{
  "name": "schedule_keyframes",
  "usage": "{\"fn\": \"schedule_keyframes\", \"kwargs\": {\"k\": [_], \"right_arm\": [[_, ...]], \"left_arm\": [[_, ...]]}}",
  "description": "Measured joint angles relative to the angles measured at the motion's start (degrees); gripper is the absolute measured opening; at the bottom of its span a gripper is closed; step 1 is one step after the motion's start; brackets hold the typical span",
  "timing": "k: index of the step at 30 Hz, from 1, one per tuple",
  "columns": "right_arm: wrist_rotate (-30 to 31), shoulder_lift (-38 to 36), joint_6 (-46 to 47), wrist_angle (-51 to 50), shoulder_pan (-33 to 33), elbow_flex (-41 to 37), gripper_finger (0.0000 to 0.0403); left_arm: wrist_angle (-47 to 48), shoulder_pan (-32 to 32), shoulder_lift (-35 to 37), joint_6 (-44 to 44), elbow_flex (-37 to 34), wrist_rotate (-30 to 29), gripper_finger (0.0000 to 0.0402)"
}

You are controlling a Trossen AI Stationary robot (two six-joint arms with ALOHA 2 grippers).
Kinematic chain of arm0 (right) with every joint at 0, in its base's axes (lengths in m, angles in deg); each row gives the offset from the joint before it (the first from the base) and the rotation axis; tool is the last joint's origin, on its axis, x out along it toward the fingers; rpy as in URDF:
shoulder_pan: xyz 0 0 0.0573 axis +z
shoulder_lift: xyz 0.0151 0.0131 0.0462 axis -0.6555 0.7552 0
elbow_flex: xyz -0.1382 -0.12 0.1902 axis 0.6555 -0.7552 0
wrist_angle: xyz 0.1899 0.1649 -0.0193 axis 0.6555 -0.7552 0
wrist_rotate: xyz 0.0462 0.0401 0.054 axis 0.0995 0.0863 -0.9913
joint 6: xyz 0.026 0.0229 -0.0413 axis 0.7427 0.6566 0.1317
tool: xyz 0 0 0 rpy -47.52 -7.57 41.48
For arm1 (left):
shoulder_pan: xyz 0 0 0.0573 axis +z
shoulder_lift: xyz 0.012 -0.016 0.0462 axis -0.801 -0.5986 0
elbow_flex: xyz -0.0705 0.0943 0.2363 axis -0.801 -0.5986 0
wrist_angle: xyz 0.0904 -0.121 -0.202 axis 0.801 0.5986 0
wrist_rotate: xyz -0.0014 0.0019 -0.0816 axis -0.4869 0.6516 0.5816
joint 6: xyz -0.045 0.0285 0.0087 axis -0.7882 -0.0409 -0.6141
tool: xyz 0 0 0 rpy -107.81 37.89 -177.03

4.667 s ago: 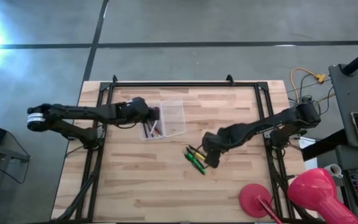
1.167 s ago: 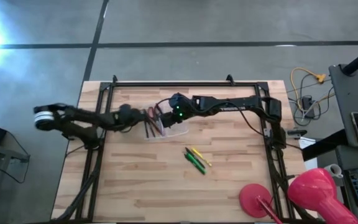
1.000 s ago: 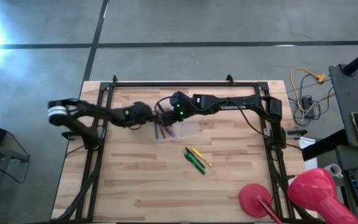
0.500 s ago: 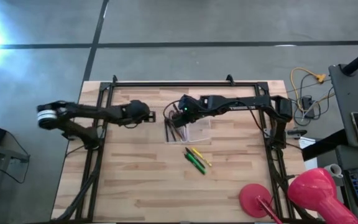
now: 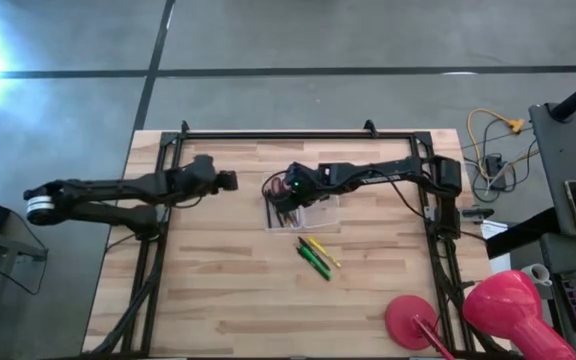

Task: Pick & place school supplies into a supply box
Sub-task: Put the yellow pen into the transparent supply box

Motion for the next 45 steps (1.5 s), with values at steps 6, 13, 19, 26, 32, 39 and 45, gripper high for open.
{"fn": "schedule_keyframes", "kwargs": {"k": [6,13,19,26,32,39,45], "right_arm": [[0.43,-3.60,-10.60,-3.33,2.36,0.64,0.0163],[7.53,-14.06,-19.46,-23.96,10.74,-1.04,0.0181],[10.12,-22.01,-15.21,-23.34,20.12,-11.21,0.0169],[12.86,-19.81,-2.97,-12.38,29.50,-22.44,0.0155],[18.39,-13.54,5.51,-10.16,32.03,-22.25,0.0153],[19.67,-7.80,4.56,-9.42,31.55,-19.09,0.0153],[19.94,-2.94,6.69,-9.74,30.87,-17.55,0.0150]], "left_arm": [[0.13,-2.80,1.29,0.00,0.60,0.29,0.0109],[0.03,-7.89,1.85,0.00,0.76,2.34,0.0109],[0.17,-11.32,1.72,0.06,0.69,2.36,0.0109],[0.03,-12.80,1.81,3.15,0.69,2.36,0.0109],[0.06,-12.80,1.81,4.20,0.67,2.93,0.0109],[0.06,-12.80,1.81,4.33,0.65,3.84,0.0109],[0.10,-12.80,1.80,4.31,0.65,4.44,0.0109]]}}
